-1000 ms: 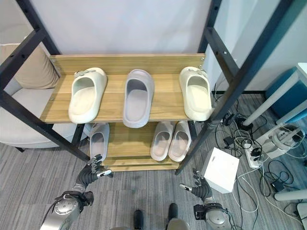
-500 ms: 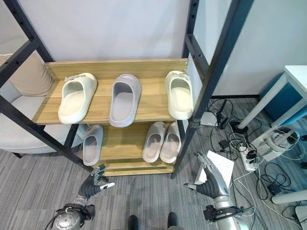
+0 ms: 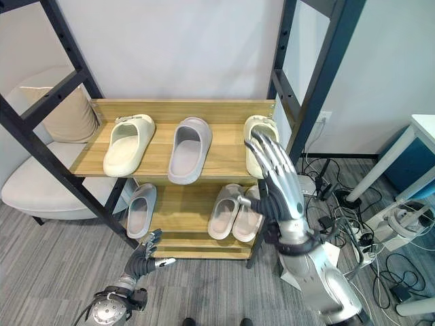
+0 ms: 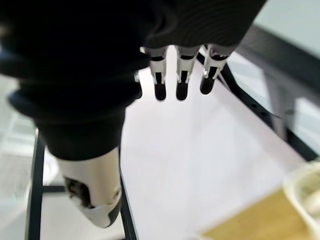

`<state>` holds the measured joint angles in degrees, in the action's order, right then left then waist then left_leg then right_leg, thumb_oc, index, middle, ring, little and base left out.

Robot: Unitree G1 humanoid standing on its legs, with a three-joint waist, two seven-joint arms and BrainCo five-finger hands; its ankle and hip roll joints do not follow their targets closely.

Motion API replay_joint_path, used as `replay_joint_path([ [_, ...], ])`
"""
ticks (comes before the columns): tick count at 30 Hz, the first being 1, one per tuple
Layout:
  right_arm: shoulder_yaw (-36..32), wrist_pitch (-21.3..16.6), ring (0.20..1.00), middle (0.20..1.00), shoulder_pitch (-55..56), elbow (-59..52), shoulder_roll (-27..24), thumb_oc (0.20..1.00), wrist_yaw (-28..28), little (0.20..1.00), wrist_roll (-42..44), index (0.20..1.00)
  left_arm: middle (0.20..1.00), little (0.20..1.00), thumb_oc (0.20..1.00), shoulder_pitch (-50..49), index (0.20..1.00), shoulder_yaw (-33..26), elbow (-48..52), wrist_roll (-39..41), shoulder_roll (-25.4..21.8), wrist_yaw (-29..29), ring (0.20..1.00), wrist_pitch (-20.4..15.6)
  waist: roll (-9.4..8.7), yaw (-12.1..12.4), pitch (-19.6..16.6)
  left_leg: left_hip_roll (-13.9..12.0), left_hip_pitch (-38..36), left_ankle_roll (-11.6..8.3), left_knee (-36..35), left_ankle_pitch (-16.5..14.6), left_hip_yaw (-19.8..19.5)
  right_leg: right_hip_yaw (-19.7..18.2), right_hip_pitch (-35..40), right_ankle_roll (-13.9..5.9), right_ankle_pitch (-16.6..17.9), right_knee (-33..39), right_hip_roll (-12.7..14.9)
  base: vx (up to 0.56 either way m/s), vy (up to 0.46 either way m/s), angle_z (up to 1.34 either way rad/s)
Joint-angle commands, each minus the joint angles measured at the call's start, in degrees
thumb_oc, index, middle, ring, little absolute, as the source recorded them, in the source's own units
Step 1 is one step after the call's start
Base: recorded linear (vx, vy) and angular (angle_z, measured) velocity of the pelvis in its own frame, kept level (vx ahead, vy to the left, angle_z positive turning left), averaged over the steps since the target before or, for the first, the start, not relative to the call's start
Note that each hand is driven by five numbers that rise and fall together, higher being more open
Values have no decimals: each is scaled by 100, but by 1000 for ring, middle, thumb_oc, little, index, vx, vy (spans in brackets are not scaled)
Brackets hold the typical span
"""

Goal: Arrange the slippers neatly on the shoe rack.

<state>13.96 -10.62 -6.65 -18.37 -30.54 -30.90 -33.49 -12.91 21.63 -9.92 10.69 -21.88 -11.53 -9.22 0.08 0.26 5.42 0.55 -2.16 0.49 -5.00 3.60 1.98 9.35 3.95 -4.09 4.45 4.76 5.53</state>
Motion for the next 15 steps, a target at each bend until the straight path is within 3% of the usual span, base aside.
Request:
replay_joint_path([
  [1, -340, 159, 1000, 1000, -419, 153, 18, 1000, -115, 1000, 479, 1000, 1000, 1000, 1000, 365, 1000, -354, 7, 351, -83, -21, 1000, -330, 0, 118, 175, 93, -425, 186, 0, -1063, -107, -60, 426, -129, -1147, -383, -34, 19, 54, 14],
  [9, -528, 457, 1000, 1000, -1196, 1350, -60, 1000, 113, 1000, 981, 1000, 1000, 1000, 1000, 174, 1000, -569, -144, 559, -83, 303, 1000, -313, -127, 544, 172, 190, -397, 219, 0, -1074, -334, 146, 508, -162, -1118, -369, 18, 31, 28, 12],
  [10, -469, 506, 1000, 1000, -1484, 1657, -59, 1000, 127, 1000, 1171, 1000, 1000, 1000, 1000, 177, 1000, -568, -178, 602, -101, 358, 1000, -301, -171, 682, 174, 202, -381, 221, 0, -1075, -388, 206, 531, -170, -1111, -338, 25, 53, 29, 14],
  [15, -207, 562, 1000, 1000, -2132, 1894, -50, 1000, 139, 1000, 1185, 1000, 1000, 1000, 1000, 280, 1000, -534, -204, 654, -130, 387, 1000, -294, -233, 871, 184, 219, -336, 211, 0, -1053, -454, 277, 555, -165, -1101, -257, 20, 28, 8, 11],
])
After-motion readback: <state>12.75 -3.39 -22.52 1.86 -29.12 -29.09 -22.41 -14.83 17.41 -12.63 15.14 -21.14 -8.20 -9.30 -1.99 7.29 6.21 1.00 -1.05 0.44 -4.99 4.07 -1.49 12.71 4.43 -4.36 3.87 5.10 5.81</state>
